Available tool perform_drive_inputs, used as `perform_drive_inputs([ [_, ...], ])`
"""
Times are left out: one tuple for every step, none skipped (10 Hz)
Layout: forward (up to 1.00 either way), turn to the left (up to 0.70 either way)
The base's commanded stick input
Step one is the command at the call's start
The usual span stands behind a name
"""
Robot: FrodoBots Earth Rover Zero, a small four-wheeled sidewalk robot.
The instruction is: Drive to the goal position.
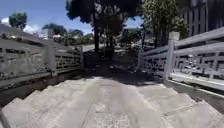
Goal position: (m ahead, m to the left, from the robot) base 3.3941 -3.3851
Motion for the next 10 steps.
perform_drive_inputs([
  [0.45, 0.00],
  [0.45, 0.00],
  [0.45, 0.00],
  [0.45, 0.00],
  [0.45, 0.00],
  [0.45, 0.00],
  [0.45, 0.00],
  [0.45, 0.00],
  [0.45, 0.00],
  [0.45, 0.00],
])
